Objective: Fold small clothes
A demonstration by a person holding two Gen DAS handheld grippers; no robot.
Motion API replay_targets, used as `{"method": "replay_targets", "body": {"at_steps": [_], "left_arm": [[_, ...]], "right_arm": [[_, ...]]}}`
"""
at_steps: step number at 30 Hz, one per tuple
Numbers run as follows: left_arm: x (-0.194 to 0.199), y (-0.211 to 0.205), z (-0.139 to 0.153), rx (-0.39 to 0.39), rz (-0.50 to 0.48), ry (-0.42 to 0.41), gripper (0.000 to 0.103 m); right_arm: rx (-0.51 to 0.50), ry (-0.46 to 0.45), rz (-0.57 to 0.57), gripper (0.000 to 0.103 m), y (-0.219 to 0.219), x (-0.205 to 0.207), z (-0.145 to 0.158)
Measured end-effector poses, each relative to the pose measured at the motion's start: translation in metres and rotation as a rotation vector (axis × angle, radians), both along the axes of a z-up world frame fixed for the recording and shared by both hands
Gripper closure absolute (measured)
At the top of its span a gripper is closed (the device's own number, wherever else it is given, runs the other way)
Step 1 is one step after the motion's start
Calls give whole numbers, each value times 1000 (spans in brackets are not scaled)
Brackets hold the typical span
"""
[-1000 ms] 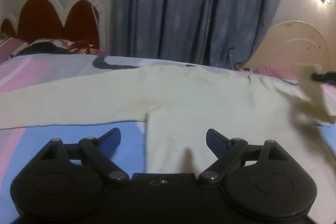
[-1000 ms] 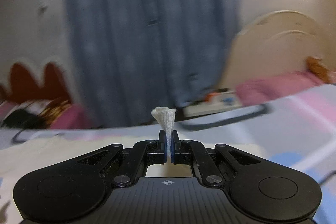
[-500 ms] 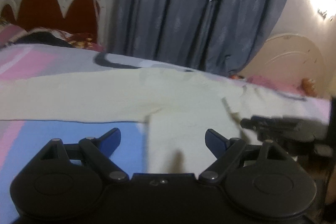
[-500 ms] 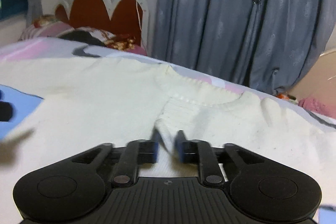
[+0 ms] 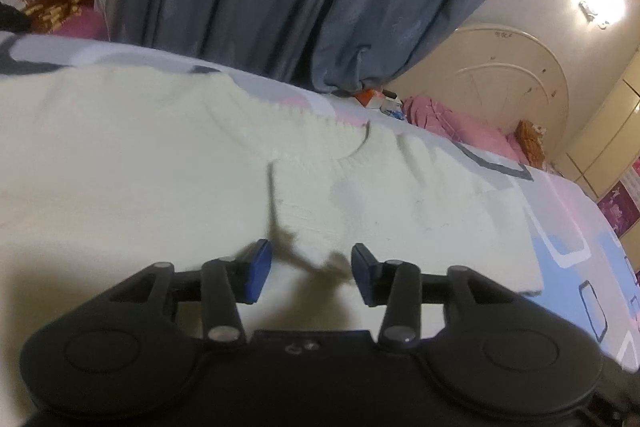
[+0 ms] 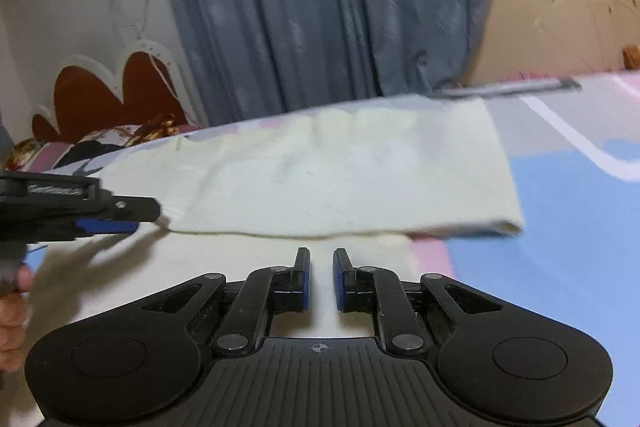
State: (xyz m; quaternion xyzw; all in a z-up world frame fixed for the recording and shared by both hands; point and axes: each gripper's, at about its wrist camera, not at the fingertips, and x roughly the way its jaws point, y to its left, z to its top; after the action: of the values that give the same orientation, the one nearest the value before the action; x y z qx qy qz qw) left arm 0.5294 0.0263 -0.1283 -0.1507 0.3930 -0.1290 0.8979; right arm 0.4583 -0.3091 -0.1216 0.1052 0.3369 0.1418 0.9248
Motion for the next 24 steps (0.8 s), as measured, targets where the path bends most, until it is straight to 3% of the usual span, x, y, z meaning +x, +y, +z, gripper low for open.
{"method": "replay_targets", "body": {"at_steps": [1,3,8,11,16,24], "left_arm": [[3,-4,0,8,-2,-6,70],[5,-6,1,22,-5,-6,99],[-9,10,31,56,36,-141,100],[-16,34,38,86,73,-173,100],[-24,77,31,102,163,-150,100],[-29,92,20,91,225,-135,100]], "right_arm": [[12,4,-5,90,-5,-1,-2],[31,-2,-9,90,-9,-2,-2],[27,-4,-13,90,-6,-2,-2],[33,-5,-14,90,-5,-3,-4],[19,-9,-13,90,-4,-6,-5],[-5,-16,-15,90,1,-9,-4]]}}
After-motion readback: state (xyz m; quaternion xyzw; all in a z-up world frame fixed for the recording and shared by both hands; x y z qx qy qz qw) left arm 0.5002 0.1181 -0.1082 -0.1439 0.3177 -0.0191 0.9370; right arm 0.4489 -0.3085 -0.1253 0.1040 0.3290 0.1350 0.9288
